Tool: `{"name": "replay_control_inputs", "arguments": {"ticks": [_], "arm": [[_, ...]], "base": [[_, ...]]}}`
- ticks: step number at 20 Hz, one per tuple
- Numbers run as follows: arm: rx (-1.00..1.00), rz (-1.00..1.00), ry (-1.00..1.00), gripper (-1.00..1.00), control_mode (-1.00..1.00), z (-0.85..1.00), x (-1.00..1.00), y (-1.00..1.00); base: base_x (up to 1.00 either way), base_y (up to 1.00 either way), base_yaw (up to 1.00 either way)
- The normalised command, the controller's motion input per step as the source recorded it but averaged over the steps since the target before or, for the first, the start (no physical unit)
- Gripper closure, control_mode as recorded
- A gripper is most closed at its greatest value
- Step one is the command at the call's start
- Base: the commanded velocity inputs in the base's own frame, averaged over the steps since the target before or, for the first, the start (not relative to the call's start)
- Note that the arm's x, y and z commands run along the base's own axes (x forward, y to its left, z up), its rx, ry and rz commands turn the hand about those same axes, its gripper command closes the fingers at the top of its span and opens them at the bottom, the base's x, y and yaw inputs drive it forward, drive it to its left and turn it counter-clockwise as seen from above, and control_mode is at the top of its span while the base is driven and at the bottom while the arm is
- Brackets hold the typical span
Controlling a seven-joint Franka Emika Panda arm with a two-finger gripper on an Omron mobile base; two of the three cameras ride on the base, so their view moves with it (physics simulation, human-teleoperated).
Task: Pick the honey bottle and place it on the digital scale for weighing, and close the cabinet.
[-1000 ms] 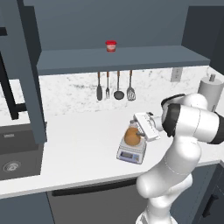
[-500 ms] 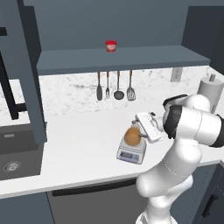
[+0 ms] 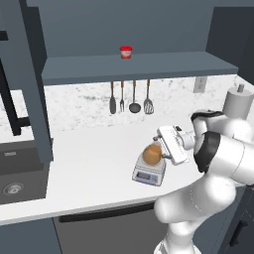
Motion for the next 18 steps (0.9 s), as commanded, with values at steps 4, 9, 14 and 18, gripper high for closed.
{"name": "replay_control_inputs", "arguments": {"ticks": [4,9,14,18], "arm": [[0.00,-0.01,0.00,-1.00,-1.00,0.00,0.00,0.00],[0.00,0.00,-0.02,-1.00,-1.00,0.10,-0.02,0.00],[0.00,0.00,-0.05,-1.00,-1.00,0.21,-0.13,0.00],[0.00,0.00,-0.08,-1.00,-1.00,0.24,-0.16,0.00]], "base": [[0.00,0.00,0.00],[0.00,0.00,0.00],[0.00,0.00,0.00],[0.00,0.00,0.00]]}}
